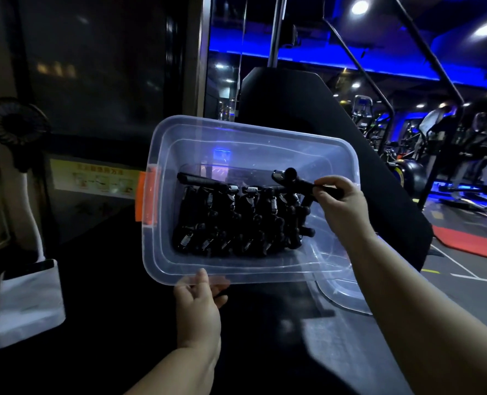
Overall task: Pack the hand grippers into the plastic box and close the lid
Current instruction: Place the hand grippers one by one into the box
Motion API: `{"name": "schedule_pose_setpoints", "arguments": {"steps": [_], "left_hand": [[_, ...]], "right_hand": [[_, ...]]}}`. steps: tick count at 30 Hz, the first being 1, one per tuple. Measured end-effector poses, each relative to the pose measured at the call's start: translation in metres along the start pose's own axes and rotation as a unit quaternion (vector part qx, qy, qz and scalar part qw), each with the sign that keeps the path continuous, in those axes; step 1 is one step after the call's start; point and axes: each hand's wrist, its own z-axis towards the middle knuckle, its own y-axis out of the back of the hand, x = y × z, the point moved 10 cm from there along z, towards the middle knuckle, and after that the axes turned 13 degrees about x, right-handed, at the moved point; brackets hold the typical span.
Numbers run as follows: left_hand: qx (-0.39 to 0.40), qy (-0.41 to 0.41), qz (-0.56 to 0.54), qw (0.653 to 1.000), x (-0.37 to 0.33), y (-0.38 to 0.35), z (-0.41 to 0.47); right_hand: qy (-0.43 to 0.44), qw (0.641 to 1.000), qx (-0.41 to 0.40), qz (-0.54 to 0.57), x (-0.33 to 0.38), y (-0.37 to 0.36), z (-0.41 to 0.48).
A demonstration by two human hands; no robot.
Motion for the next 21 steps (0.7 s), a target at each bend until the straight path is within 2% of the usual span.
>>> {"name": "schedule_pose_setpoints", "arguments": {"steps": [9, 16, 21], "left_hand": [[0.008, 0.003, -0.006, 1.000, 0.000, -0.001, 0.002], [0.014, 0.004, -0.008, 1.000, 0.000, -0.001, 0.002], [0.015, 0.007, -0.017, 1.000, 0.001, 0.000, 0.001]], "right_hand": [[-0.025, 0.991, 0.041, -0.124, -0.008, -0.041, 0.056], [-0.076, 0.989, 0.046, -0.115, -0.040, -0.057, 0.071], [-0.085, 0.984, 0.048, -0.146, -0.053, -0.065, 0.084]]}}
